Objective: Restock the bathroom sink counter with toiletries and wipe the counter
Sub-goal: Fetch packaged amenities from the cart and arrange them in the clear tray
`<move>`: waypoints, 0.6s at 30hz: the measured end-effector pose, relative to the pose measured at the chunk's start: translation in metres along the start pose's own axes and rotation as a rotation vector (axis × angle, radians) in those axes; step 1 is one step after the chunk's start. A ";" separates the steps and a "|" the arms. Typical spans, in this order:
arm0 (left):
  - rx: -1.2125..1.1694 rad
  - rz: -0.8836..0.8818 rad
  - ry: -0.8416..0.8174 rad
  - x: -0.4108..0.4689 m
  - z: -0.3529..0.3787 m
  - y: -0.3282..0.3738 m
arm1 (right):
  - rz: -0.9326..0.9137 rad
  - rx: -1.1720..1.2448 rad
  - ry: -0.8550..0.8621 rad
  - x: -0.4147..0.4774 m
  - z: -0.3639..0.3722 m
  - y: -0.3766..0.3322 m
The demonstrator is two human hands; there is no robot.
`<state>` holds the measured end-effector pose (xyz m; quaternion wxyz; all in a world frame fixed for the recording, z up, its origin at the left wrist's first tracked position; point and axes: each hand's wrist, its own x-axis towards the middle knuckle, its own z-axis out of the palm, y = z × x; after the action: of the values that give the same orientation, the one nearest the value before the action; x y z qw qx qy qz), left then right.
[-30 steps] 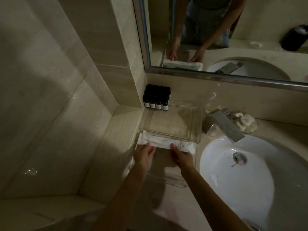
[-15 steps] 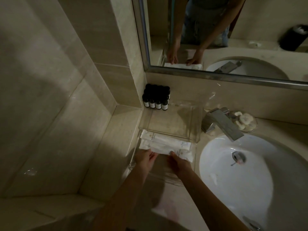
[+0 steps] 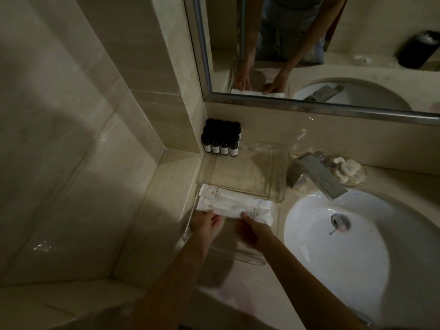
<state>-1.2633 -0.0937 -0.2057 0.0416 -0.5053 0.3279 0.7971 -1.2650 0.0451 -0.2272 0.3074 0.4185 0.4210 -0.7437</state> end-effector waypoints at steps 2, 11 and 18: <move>-0.020 -0.008 -0.014 -0.002 -0.001 0.000 | 0.027 -0.009 -0.018 -0.002 -0.001 0.000; 0.069 0.013 -0.047 -0.010 -0.013 -0.006 | 0.026 -0.007 -0.050 -0.010 -0.008 -0.004; 0.146 0.050 -0.095 -0.012 -0.008 -0.009 | 0.026 0.036 -0.047 -0.010 -0.004 -0.002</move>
<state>-1.2477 -0.0882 -0.2025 0.0738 -0.4544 0.3953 0.7948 -1.2608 0.0506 -0.2188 0.3193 0.4118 0.3948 -0.7567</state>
